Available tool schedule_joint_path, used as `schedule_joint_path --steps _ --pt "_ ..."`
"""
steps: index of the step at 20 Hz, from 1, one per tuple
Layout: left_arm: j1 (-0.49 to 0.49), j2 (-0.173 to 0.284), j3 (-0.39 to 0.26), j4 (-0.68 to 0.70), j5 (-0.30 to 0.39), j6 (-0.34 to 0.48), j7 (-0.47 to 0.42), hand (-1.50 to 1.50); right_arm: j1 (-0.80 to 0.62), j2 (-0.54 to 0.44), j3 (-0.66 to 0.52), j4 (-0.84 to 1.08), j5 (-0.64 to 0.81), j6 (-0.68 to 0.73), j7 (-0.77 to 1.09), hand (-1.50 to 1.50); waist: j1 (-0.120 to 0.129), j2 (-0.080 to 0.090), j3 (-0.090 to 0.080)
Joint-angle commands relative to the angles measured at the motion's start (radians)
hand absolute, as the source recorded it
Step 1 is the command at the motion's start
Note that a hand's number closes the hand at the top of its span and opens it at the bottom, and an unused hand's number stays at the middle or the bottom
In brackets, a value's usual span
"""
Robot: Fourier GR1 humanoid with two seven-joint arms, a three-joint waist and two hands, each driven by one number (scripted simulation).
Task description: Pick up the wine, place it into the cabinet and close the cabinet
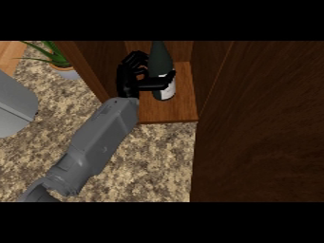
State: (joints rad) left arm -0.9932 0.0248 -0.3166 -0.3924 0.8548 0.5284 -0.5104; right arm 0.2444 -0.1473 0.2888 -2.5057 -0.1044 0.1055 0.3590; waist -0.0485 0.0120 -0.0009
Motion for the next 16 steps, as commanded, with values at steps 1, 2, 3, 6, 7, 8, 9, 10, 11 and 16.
schedule_joint_path --steps 1,2,3,6,7,8,9,10,11,16 --pt "-0.072 -0.009 0.009 0.039 -0.032 0.060 0.004 1.50 0.026 -0.016 -0.067 -0.144 -0.134 0.000 0.067 -1.50 0.015 -0.007 0.001" --pt "-0.134 0.010 0.031 0.089 -0.027 0.095 0.014 1.50 0.015 -0.019 -0.051 -0.150 -0.116 0.005 0.072 -1.50 -0.005 -0.001 0.001" --pt "-0.115 0.017 0.027 0.120 -0.043 0.086 -0.019 1.50 0.017 0.000 -0.009 -0.130 -0.088 -0.005 0.075 -1.50 -0.004 0.001 0.000" --pt "-0.118 0.059 -0.003 0.174 -0.085 0.131 -0.017 -1.50 0.030 -0.003 -0.001 -0.154 -0.102 0.013 0.067 -1.50 -0.006 -0.001 0.001" --pt "-0.130 0.019 -0.009 0.191 -0.103 0.154 -0.047 -1.50 -0.012 0.018 0.004 -0.071 -0.068 0.002 0.046 -1.50 0.001 0.002 0.001" --pt "-0.127 0.042 -0.016 0.222 -0.111 0.125 -0.039 -1.50 -0.029 0.014 -0.019 -0.097 -0.090 0.002 0.057 -1.50 -0.012 0.009 0.000" --pt "-0.147 0.037 -0.026 0.217 -0.121 0.156 0.004 -1.50 0.036 -0.003 -0.014 -0.163 -0.109 0.017 0.069 -1.50 -0.007 -0.003 0.001" --pt "-0.111 0.059 -0.023 0.229 -0.121 0.115 -0.016 -1.50 0.008 -0.017 -0.051 -0.193 -0.128 0.008 0.112 -1.50 -0.008 0.001 0.000" --pt "-0.140 0.058 -0.027 0.251 -0.133 0.135 0.003 -1.50 0.060 -0.002 0.006 -0.143 -0.070 0.028 0.038 -1.50 -0.013 0.000 0.001" --pt "-0.183 0.050 -0.003 0.295 -0.136 0.159 0.022 -1.50 0.037 0.007 0.005 -0.098 -0.076 0.040 0.018 -1.50 -0.017 0.006 0.001"
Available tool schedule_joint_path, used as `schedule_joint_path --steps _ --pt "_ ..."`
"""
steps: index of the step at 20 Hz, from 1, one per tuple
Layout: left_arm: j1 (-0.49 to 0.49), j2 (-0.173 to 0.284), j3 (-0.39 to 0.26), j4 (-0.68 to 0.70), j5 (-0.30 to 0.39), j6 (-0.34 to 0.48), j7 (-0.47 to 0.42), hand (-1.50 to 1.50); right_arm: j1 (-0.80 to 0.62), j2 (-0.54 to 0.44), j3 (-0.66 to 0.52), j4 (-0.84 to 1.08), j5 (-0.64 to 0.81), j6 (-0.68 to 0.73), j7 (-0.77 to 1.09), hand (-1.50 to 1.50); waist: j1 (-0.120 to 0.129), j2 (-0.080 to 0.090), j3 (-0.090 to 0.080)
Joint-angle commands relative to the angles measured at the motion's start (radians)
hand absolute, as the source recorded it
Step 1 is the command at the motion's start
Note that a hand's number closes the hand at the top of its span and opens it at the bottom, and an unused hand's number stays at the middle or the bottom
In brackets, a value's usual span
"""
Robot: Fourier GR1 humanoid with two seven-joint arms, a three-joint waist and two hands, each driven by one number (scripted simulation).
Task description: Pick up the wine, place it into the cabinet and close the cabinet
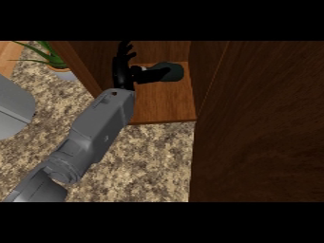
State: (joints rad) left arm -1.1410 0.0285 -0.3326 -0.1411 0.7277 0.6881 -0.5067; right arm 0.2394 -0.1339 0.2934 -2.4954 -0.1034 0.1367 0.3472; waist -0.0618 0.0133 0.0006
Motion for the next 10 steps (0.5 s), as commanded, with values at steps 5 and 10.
schedule_joint_path --steps 5,10 --pt "-0.023 0.078 0.002 0.060 -0.033 -0.014 0.014 -1.50 0.046 -0.006 -0.013 -0.161 -0.102 0.001 0.062 -1.50 0.006 0.001 -0.001" --pt "0.013 0.075 0.022 0.056 -0.030 -0.055 -0.058 -1.50 0.036 -0.010 -0.013 -0.121 -0.091 0.021 0.029 -1.50 -0.001 0.009 -0.002"
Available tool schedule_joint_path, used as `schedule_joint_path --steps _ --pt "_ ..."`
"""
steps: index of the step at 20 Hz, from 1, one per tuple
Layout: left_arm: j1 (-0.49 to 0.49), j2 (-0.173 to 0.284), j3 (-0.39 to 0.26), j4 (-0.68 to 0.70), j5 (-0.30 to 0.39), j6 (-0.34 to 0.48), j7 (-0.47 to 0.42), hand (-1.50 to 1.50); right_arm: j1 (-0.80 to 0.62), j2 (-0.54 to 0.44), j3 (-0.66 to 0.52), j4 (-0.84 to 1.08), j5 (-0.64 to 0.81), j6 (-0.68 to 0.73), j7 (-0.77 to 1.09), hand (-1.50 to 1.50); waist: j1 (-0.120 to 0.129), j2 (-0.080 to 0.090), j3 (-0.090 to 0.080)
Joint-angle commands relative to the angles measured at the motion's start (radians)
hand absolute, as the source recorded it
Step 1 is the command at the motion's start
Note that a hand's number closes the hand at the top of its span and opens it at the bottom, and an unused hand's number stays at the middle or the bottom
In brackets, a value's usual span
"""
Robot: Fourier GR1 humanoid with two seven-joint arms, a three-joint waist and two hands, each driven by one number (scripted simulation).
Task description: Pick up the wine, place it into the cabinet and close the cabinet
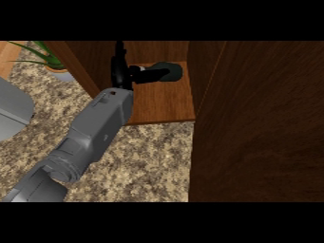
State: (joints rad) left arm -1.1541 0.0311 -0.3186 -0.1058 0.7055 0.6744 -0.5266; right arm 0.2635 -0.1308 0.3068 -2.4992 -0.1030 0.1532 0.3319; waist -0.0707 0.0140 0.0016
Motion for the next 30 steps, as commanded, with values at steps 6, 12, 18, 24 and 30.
schedule_joint_path --steps 6,12,18,24,30 --pt "0.006 0.024 -0.004 -0.032 -0.041 -0.112 -0.068 -1.50 0.021 -0.011 -0.017 -0.153 -0.087 -0.009 0.090 -1.50 0.032 -0.005 -0.002" --pt "0.027 -0.001 0.026 -0.103 -0.029 -0.183 -0.120 -1.50 0.010 -0.005 -0.034 -0.174 -0.094 -0.030 0.117 -1.50 0.051 -0.013 -0.002" --pt "0.039 0.043 0.047 -0.187 -0.031 -0.238 -0.124 -1.50 0.024 0.016 0.038 -0.185 -0.016 -0.059 0.126 -1.50 0.062 -0.019 -0.002" --pt "0.172 -0.008 0.022 -0.345 -0.043 -0.251 -0.131 -1.50 0.083 -0.019 -0.008 -0.236 -0.068 -0.042 0.118 -1.50 0.077 -0.027 -0.002" --pt "0.278 0.003 -0.026 -0.578 -0.066 -0.183 -0.037 -1.50 0.073 -0.024 -0.010 -0.206 -0.061 -0.042 0.095 -1.50 0.087 -0.030 -0.001"
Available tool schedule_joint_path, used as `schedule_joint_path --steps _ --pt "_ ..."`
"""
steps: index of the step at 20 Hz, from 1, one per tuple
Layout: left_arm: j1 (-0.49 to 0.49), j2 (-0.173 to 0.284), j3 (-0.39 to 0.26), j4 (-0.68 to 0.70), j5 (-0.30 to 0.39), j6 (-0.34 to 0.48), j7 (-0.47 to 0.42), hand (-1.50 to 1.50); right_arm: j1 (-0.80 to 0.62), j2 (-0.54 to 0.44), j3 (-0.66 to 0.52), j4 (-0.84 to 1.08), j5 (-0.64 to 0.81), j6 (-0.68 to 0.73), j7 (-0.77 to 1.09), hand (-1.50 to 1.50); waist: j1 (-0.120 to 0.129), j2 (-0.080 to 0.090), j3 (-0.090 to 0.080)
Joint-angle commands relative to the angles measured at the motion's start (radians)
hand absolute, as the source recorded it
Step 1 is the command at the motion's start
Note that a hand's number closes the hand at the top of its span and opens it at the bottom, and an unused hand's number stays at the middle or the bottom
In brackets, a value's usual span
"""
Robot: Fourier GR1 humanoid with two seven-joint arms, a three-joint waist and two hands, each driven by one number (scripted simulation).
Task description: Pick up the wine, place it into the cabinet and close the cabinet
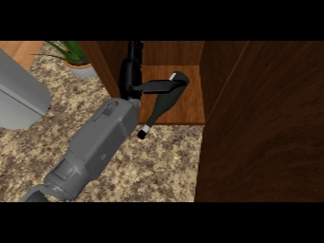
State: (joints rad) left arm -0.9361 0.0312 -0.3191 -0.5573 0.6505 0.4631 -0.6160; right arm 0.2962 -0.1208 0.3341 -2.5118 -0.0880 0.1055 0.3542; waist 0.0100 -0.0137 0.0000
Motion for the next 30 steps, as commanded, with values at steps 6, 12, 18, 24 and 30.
schedule_joint_path --steps 6,12,18,24,30 --pt "0.281 0.049 -0.124 -0.404 -0.038 0.017 0.111 -1.50 0.006 -0.025 -0.019 -0.192 -0.040 -0.028 0.096 -1.50 0.020 -0.006 0.000" --pt "0.427 0.061 -0.193 -0.680 -0.069 0.121 0.188 -1.50 0.004 -0.033 -0.006 -0.215 -0.033 -0.035 0.102 -1.50 0.005 -0.001 0.000" --pt "0.664 0.099 -0.307 -0.940 -0.129 0.155 0.179 -1.50 0.009 -0.028 0.033 -0.206 -0.006 -0.049 0.111 -1.50 -0.004 0.004 0.000" --pt "0.793 0.162 -0.328 -1.128 -0.166 0.192 0.212 -1.50 0.025 -0.088 0.010 -0.210 -0.053 0.011 0.119 1.50 -0.009 0.008 0.000" --pt "0.933 0.243 -0.331 -1.217 -0.173 0.169 0.157 -1.50 0.037 -0.188 0.179 -0.163 -0.095 0.154 0.146 1.50 -0.001 0.007 -0.001"
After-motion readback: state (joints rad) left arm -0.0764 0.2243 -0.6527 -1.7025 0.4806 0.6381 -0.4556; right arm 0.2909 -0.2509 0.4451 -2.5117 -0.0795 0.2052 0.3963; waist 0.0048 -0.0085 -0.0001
